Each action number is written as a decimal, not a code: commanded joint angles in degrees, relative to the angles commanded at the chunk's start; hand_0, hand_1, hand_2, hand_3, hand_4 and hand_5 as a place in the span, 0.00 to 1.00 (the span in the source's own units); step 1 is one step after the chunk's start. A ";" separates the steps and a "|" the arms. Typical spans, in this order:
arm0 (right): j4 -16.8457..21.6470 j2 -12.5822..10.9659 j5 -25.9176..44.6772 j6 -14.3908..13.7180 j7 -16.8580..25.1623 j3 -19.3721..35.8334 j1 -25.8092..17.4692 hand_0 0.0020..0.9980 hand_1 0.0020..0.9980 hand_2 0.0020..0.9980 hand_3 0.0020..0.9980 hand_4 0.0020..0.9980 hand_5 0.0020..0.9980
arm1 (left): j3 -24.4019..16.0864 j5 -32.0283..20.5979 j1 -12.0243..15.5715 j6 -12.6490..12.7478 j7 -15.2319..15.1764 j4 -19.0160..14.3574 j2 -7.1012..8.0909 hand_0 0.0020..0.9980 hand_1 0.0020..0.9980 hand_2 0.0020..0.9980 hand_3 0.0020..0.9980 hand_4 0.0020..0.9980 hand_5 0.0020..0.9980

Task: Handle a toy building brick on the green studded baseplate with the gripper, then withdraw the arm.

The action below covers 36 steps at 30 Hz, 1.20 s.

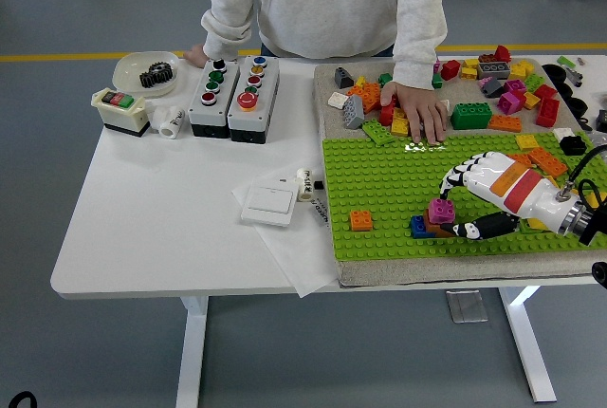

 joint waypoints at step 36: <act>23.87 -7.79 15.39 18.86 -5.51 20.56 -13.31 0.73 0.71 0.74 0.65 0.87 0.72 | -1.41 2.87 0.73 -0.12 0.13 0.20 -0.08 0.73 0.74 0.74 0.60 0.66 0.60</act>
